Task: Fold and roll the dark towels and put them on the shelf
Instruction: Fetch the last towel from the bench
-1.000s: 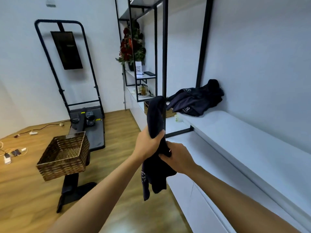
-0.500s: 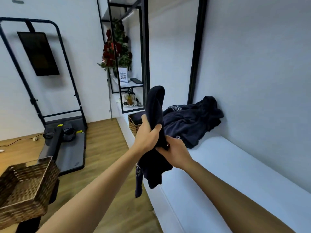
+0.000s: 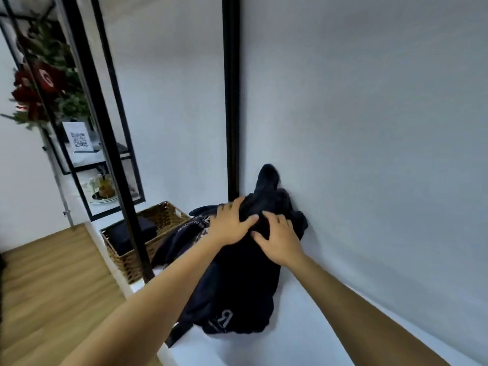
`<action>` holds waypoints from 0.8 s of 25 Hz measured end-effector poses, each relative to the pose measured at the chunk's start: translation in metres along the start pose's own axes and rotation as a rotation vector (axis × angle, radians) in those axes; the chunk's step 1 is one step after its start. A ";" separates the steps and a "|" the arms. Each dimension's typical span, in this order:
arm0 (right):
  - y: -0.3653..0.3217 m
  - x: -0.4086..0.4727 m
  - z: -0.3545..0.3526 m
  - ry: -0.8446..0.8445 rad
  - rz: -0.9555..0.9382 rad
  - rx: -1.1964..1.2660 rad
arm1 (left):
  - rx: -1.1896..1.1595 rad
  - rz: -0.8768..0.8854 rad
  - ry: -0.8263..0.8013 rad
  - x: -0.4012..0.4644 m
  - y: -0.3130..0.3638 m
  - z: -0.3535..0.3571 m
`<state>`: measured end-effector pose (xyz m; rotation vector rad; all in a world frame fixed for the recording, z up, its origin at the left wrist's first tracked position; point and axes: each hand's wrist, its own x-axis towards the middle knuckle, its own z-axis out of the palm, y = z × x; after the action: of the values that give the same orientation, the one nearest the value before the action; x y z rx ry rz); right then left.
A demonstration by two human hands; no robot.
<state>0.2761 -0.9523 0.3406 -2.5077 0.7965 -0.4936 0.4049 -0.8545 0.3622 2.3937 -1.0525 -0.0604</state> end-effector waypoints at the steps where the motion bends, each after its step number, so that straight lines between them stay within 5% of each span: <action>1: 0.014 -0.001 0.017 -0.051 -0.045 -0.104 | 0.105 0.019 -0.040 0.000 -0.016 0.026; 8: 0.041 0.006 0.056 0.069 -0.118 -0.137 | 0.227 0.086 0.102 0.013 -0.036 0.069; 13: 0.027 0.016 0.039 0.263 0.074 0.212 | -0.188 -0.100 0.206 0.011 -0.032 0.046; 17: 0.014 0.013 0.014 0.185 0.160 0.165 | -0.003 -0.097 0.146 0.002 -0.037 0.018; 20: 0.007 -0.021 -0.034 0.356 0.064 0.156 | -0.209 -0.017 0.240 -0.024 -0.014 -0.017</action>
<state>0.2413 -0.9557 0.3606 -2.2722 0.9248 -0.9590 0.4021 -0.8221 0.3666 2.1588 -0.8691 0.1038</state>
